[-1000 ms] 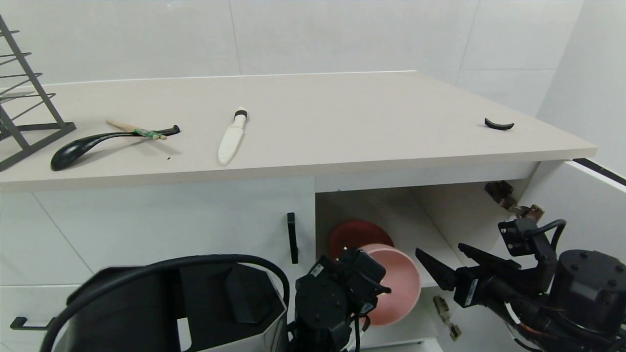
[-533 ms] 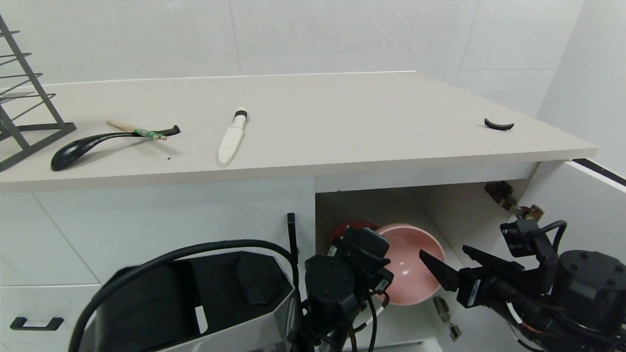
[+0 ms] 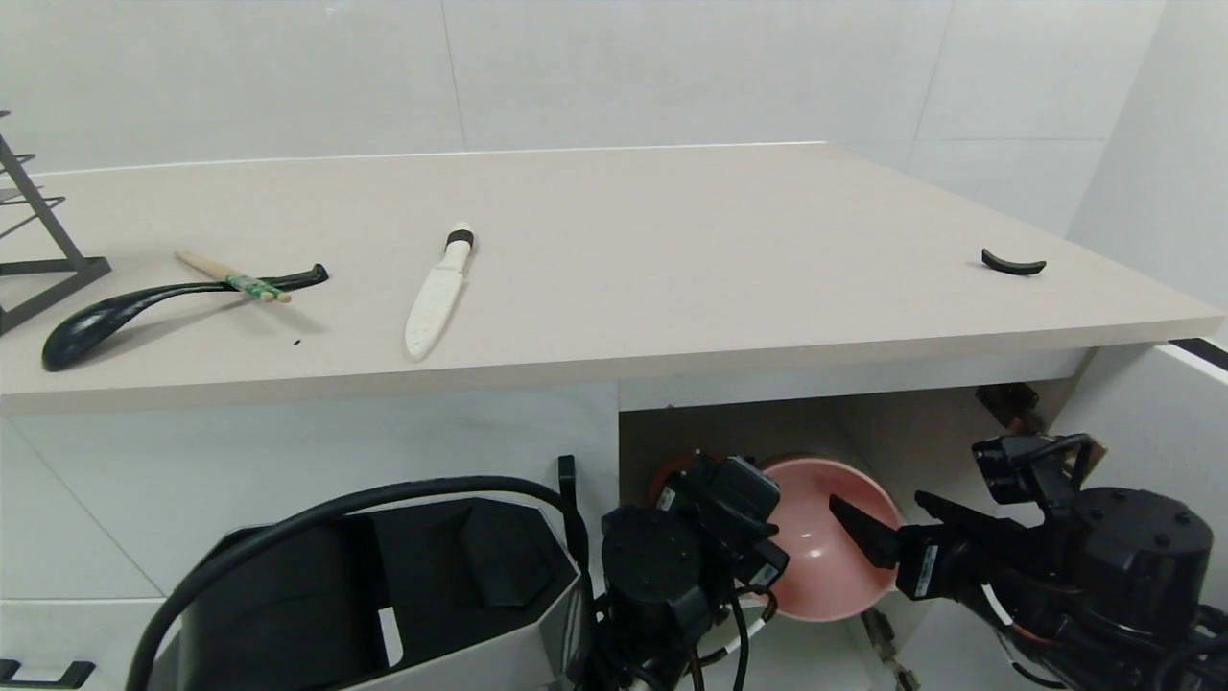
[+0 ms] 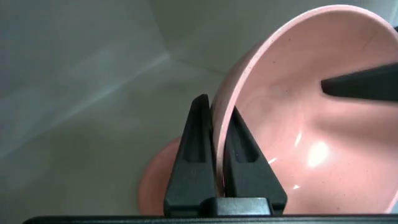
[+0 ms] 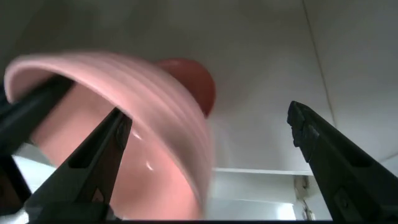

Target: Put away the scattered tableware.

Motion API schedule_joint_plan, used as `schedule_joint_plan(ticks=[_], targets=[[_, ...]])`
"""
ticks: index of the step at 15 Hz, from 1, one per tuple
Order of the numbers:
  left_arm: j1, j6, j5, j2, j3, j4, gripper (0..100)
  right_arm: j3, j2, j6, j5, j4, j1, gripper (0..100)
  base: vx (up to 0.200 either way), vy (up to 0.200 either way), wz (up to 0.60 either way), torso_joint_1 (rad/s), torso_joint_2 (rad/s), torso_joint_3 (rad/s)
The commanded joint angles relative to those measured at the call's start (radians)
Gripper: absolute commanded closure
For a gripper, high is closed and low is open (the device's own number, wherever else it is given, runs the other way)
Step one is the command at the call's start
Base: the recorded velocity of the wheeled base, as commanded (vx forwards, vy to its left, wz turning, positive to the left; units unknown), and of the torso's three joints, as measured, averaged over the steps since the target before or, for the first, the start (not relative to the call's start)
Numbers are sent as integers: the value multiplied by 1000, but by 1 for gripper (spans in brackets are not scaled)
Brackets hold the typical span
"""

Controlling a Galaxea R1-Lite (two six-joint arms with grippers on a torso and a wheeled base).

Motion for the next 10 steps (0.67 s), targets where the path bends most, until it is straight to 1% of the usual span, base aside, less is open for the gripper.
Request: schedule_joint_plan(ticks=[1,5,6,7,10], targets=[[-4,2,1,-10,2,-1,100,3,7,-1,0,-1,19,0,0,0,0,0,0,0],[-10,2,-1,-10,2,-1,100,8,10,-1,0,-1,25,0,0,0,0,0,0,0],[-10,1,-1,-14,2,-1,100,8,10,-1,0,-1,25,100,0,0,0,0,0,0],[-10,1,-1,-14,2,-1,100,8,9,-1,0,-1,27,100,0,0,0,0,0,0],[-10,-10,-1,-14,-1,-1,100,6,7,-1,0,-1,71,100,0,0,0,0,0,0]])
